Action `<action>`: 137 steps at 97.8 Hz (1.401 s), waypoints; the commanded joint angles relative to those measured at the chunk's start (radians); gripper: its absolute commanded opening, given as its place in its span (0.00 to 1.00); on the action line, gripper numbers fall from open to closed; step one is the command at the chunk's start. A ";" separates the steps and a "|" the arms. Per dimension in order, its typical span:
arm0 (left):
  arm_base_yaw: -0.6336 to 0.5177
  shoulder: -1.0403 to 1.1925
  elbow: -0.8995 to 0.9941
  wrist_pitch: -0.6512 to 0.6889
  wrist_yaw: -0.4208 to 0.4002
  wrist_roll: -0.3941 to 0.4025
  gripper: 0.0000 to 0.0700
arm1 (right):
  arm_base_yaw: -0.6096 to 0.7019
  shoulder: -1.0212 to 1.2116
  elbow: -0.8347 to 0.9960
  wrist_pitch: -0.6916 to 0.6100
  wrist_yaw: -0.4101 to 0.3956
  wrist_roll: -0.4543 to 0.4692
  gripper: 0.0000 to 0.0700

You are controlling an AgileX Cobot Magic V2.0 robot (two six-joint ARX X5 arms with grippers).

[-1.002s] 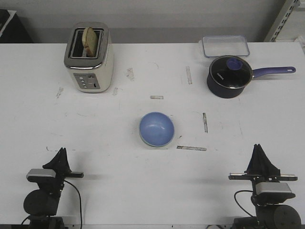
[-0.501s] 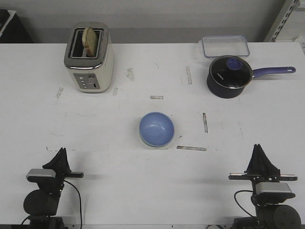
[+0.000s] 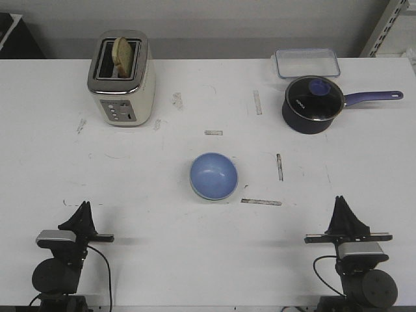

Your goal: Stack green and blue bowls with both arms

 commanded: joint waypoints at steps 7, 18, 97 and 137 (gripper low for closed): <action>0.001 -0.002 -0.021 0.012 -0.002 0.005 0.00 | -0.014 -0.003 -0.086 0.046 -0.035 -0.005 0.02; 0.001 -0.002 -0.021 0.012 -0.002 0.005 0.00 | -0.014 -0.003 -0.137 0.046 -0.033 -0.005 0.02; 0.001 -0.002 -0.021 0.013 -0.002 0.005 0.00 | -0.014 -0.003 -0.193 0.229 0.007 -0.005 0.02; 0.001 -0.002 -0.021 0.013 -0.002 0.005 0.00 | -0.014 -0.003 -0.193 0.229 0.007 -0.005 0.02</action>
